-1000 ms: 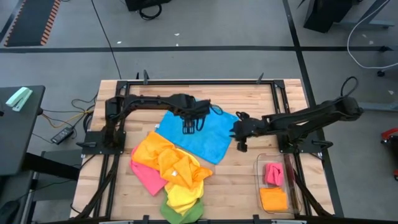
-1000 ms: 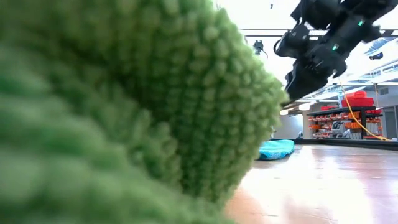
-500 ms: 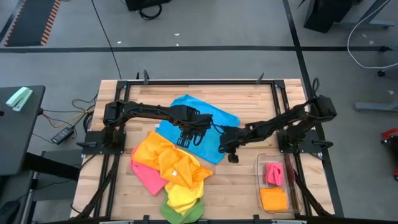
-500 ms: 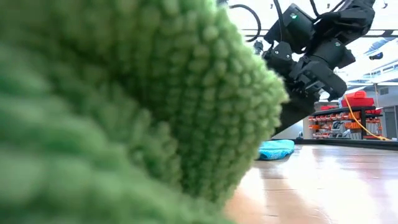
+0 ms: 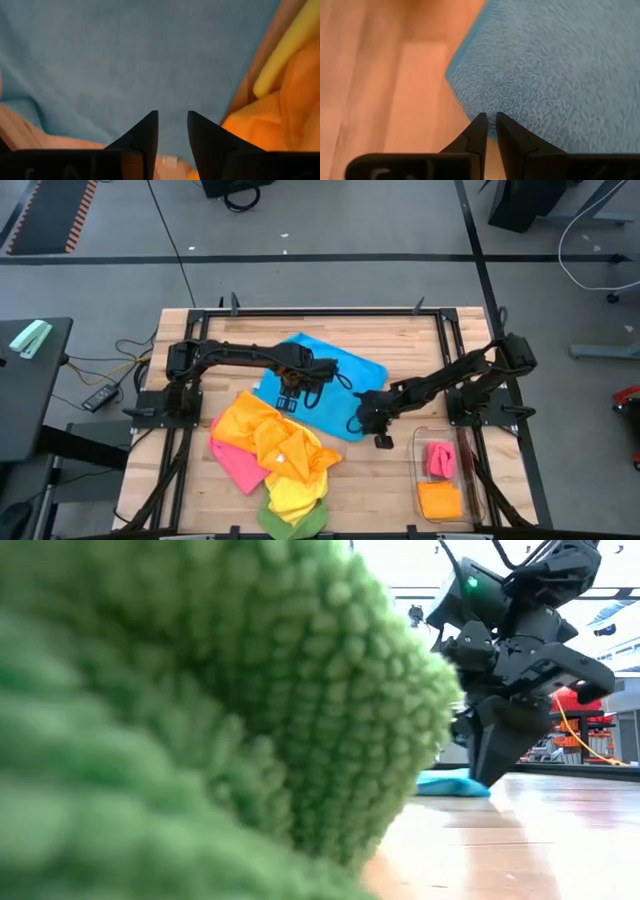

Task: Fold microfiber towels
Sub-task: Fold the blue towel

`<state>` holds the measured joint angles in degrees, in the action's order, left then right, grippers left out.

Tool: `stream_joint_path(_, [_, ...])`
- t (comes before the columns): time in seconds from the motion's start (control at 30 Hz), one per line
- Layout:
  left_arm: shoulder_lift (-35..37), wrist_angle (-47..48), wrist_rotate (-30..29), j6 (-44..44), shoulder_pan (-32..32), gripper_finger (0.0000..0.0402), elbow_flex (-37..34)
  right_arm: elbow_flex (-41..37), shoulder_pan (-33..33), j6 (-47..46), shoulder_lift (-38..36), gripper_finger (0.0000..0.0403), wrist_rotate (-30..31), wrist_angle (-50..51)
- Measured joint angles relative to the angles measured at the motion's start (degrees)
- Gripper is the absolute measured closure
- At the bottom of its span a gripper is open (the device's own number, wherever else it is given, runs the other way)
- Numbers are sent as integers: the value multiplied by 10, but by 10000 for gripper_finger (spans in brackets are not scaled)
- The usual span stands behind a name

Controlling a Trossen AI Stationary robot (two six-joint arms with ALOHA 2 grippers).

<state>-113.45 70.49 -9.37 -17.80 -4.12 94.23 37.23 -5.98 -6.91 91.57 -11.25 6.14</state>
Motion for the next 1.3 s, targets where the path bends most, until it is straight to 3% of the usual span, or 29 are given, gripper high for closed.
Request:
stream_joint_path(0.17, [0,-1,0,4,0,301,12,-3,23,-43,-56,354,13,131])
stream_joint_path(0.37, [0,-4,0,7,5,308,25,-3,72,-58,-140,354,89,286])
stream_joint_path(0.5, [0,-12,0,7,5,305,25,-3,97,-60,-211,354,91,331])
stream_joint_path(0.7, [-1,-111,0,12,0,306,24,-3,113,-38,-298,354,161,321])
stream_joint_path(0.93, [-1,-276,-11,-5,-29,318,-29,-3,130,-48,-319,354,230,275])
stream_joint_path(1.1, [-2,-253,-68,-57,-78,324,-67,-3,109,-67,-313,354,231,250])
stream_joint_path(1.17, [-2,-240,-55,-57,-109,322,-72,-3,96,-66,-310,354,232,234])
stream_joint_path(1.3, [-2,-236,31,-36,-176,320,-77,-3,77,-59,-302,354,244,205])
